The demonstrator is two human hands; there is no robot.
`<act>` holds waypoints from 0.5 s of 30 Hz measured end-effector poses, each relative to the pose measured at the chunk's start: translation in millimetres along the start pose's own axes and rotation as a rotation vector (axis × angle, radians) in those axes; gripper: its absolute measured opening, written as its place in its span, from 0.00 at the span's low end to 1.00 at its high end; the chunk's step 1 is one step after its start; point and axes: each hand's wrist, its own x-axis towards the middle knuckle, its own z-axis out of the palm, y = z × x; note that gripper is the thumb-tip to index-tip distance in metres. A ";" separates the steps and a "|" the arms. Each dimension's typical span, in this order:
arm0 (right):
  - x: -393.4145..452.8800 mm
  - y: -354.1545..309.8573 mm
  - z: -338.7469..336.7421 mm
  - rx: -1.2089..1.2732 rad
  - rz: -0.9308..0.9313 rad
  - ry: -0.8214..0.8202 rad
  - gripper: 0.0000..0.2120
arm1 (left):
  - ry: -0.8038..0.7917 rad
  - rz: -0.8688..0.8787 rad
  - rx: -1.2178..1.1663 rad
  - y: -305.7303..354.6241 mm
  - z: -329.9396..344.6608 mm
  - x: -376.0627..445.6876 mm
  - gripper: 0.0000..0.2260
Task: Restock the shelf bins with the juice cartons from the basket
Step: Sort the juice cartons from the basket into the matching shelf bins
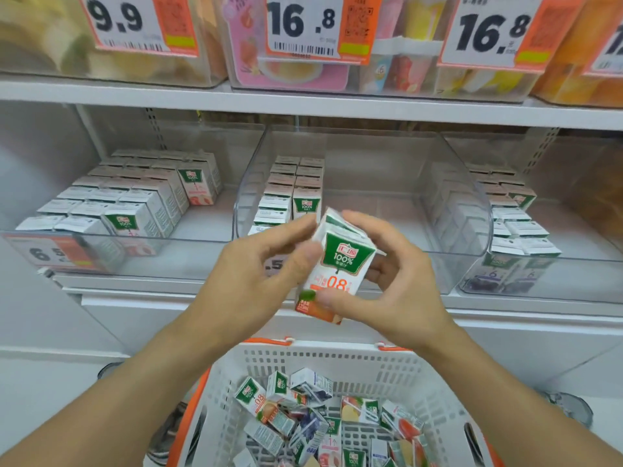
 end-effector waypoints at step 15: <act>142.1 38.0 -4.4 -0.546 0.096 -0.337 0.38 | 0.204 0.046 0.502 -65.9 -49.5 27.7 0.23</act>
